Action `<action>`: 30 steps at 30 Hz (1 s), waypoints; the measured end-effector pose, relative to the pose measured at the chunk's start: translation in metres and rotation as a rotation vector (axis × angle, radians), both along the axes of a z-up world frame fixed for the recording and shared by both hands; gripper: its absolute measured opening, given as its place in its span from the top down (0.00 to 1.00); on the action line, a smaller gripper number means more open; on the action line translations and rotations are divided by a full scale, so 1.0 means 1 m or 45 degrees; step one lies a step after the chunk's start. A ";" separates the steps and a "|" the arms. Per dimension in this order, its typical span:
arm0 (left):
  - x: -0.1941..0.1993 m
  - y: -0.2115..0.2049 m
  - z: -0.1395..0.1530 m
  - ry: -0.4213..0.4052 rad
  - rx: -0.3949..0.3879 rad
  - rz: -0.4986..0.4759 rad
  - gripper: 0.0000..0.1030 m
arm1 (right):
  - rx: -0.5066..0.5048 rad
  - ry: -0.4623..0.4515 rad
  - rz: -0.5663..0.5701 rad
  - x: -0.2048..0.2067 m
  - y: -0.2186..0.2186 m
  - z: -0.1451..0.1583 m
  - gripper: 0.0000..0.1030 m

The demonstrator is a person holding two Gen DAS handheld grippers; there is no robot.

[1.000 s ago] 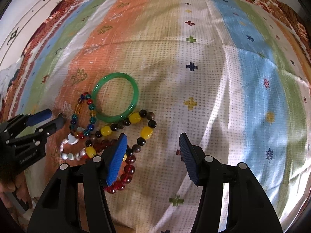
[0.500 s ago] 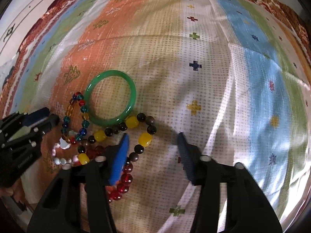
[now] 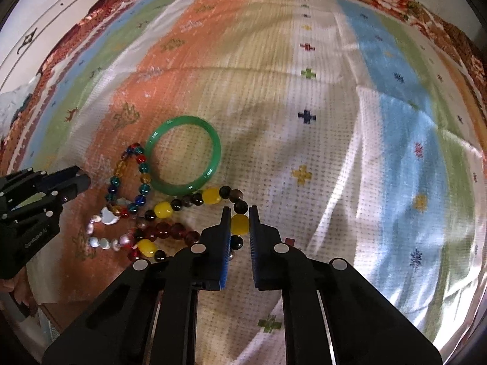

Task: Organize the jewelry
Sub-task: 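Carry the silver ring and black-and-yellow bracelet over the tin box with both tools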

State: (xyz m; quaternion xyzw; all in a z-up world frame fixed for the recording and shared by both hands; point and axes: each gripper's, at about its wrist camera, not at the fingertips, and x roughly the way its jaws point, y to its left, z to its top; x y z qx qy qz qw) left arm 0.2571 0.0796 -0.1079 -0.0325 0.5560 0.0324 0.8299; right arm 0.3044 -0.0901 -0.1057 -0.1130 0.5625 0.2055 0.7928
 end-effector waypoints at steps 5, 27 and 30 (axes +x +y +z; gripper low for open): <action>-0.006 0.001 0.003 -0.003 0.013 0.017 0.81 | 0.012 -0.039 0.005 -0.008 -0.001 0.015 0.88; -0.034 -0.012 0.038 -0.110 -0.046 0.038 0.81 | 0.065 -0.135 0.008 -0.044 -0.017 0.058 0.88; -0.038 -0.014 0.041 -0.116 -0.044 0.039 0.81 | 0.067 -0.144 0.010 -0.048 -0.018 0.062 0.88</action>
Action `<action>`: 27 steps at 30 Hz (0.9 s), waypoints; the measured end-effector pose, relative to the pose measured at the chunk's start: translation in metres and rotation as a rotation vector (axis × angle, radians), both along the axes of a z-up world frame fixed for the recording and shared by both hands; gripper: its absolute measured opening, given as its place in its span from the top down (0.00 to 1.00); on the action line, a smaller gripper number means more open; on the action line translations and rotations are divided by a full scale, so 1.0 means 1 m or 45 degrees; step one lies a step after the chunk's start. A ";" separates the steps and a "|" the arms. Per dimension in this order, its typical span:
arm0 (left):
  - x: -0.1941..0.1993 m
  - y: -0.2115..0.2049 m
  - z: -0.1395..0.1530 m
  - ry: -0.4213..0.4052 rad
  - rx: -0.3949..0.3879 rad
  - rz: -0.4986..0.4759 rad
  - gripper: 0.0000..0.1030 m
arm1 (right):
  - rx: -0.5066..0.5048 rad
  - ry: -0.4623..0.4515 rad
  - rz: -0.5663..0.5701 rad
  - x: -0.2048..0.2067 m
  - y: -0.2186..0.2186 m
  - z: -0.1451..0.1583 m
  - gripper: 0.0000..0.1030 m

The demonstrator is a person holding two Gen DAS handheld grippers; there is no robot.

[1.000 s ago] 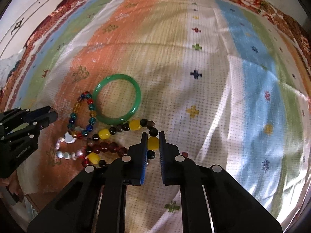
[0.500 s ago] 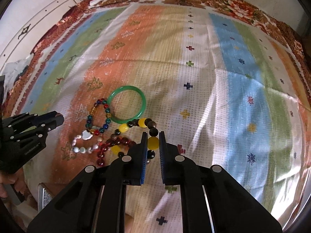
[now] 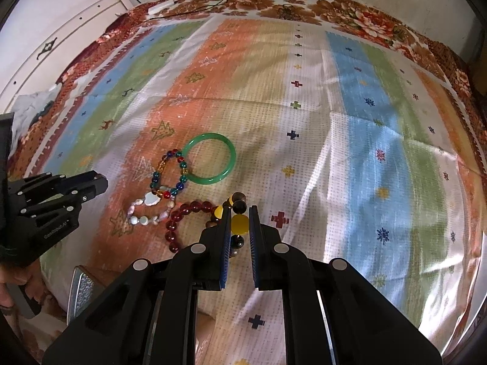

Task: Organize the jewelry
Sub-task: 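Carry the silver ring and black-and-yellow bracelet over the tin box with both tools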

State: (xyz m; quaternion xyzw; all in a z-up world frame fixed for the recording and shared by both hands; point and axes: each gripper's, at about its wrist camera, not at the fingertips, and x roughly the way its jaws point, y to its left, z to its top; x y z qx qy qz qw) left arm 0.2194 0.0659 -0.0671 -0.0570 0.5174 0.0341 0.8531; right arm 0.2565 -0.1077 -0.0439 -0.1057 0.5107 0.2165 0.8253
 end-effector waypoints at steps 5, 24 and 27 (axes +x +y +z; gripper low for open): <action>-0.007 -0.003 0.009 -0.025 0.004 0.004 0.81 | 0.007 -0.029 0.007 -0.008 -0.002 0.009 0.88; -0.039 -0.021 0.032 -0.110 -0.004 -0.042 0.81 | 0.086 -0.128 0.088 -0.049 -0.005 0.045 0.88; -0.046 -0.025 0.036 -0.128 -0.011 -0.053 0.81 | 0.106 -0.145 0.094 -0.055 -0.007 0.052 0.88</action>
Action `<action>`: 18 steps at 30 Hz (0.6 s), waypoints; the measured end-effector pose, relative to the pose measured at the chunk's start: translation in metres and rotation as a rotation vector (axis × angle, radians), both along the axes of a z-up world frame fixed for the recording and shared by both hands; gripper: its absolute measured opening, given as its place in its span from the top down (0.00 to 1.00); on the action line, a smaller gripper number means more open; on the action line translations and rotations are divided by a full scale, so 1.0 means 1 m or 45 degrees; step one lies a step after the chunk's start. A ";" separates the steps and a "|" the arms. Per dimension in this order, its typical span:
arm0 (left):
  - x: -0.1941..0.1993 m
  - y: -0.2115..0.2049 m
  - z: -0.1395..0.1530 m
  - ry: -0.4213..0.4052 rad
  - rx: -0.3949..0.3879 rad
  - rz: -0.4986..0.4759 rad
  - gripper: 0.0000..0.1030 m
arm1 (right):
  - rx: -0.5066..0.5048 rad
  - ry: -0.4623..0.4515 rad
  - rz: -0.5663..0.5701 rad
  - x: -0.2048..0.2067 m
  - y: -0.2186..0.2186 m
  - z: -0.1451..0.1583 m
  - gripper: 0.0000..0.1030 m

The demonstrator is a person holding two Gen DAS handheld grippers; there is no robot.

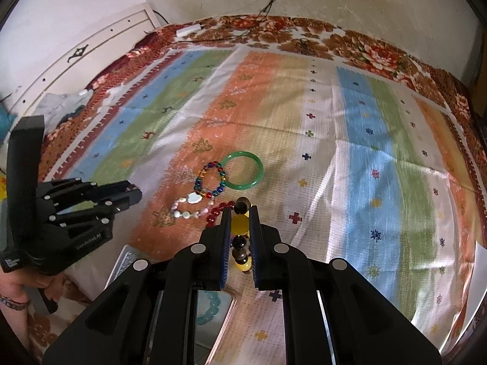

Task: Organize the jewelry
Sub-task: 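Carry the silver ring and black-and-yellow bracelet over the tin box with both tools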

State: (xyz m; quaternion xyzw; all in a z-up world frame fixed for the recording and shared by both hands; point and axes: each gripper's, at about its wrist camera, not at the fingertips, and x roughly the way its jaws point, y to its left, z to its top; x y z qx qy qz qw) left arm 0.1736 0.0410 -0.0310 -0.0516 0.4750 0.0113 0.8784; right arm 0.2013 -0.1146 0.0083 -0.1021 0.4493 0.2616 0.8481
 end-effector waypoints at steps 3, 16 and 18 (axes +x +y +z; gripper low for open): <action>-0.006 -0.003 0.002 -0.011 -0.002 -0.011 0.81 | 0.025 -0.012 0.009 -0.005 -0.002 0.007 0.88; -0.031 -0.026 0.005 -0.033 0.026 -0.093 0.81 | 0.063 -0.026 0.044 -0.033 -0.008 0.020 0.88; -0.036 -0.028 0.006 -0.037 0.023 -0.100 0.81 | 0.061 -0.034 0.054 -0.039 -0.007 0.022 0.88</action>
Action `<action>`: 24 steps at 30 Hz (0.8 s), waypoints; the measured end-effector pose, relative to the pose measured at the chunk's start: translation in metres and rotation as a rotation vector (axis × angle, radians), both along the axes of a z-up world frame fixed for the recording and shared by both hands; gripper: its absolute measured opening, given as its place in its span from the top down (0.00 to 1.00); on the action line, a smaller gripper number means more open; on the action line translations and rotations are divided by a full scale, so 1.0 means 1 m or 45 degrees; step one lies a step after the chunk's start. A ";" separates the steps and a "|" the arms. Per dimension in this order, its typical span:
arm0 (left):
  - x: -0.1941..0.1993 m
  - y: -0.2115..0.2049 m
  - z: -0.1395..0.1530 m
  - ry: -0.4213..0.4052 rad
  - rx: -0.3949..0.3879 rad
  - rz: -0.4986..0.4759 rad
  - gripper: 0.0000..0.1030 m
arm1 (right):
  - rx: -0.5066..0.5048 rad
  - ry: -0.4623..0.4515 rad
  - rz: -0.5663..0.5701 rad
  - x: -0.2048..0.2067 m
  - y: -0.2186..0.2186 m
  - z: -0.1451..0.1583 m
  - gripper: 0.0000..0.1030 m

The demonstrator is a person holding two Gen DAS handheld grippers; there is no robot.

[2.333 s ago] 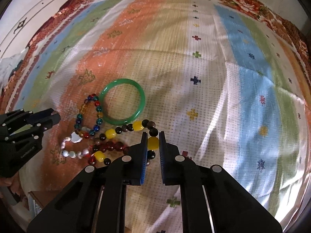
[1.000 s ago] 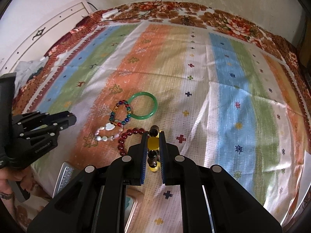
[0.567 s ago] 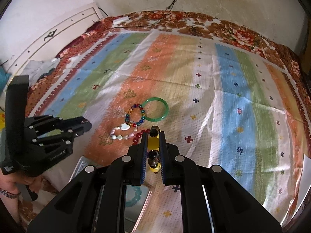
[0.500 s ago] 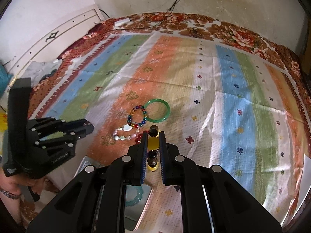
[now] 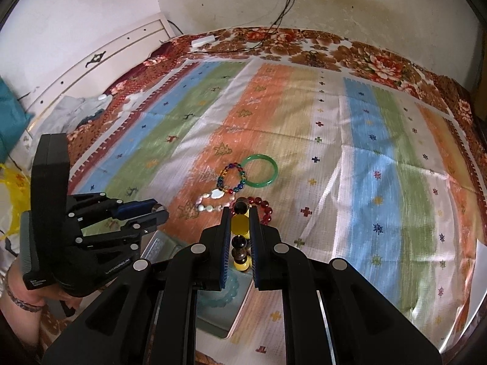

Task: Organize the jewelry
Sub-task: 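Carry the silver ring and black-and-yellow bracelet over the tin box with both tools, then open the left tool releasing the ring into the tin while the right tool releases the bracelet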

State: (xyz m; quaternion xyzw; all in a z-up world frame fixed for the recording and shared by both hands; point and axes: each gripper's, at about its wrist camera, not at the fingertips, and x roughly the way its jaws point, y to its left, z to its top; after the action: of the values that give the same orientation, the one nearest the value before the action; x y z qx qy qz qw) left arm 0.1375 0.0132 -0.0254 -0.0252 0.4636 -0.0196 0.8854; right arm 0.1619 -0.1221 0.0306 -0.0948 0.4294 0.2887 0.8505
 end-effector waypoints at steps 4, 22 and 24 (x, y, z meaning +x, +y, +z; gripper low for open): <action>-0.007 -0.004 -0.001 -0.001 0.000 -0.009 0.81 | 0.005 -0.008 0.022 -0.014 0.000 0.002 0.88; -0.015 -0.012 -0.006 0.028 0.012 -0.028 0.60 | 0.053 0.092 -0.028 -0.026 -0.013 -0.017 0.53; -0.014 -0.005 -0.005 0.023 0.007 -0.003 0.57 | 0.046 0.098 -0.058 -0.021 -0.016 -0.019 0.53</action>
State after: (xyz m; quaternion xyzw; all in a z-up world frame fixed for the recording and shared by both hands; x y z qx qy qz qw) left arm 0.1240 0.0079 -0.0306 -0.0223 0.4717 -0.0194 0.8813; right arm 0.1407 -0.1378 0.0115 -0.0583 0.4586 0.2805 0.8412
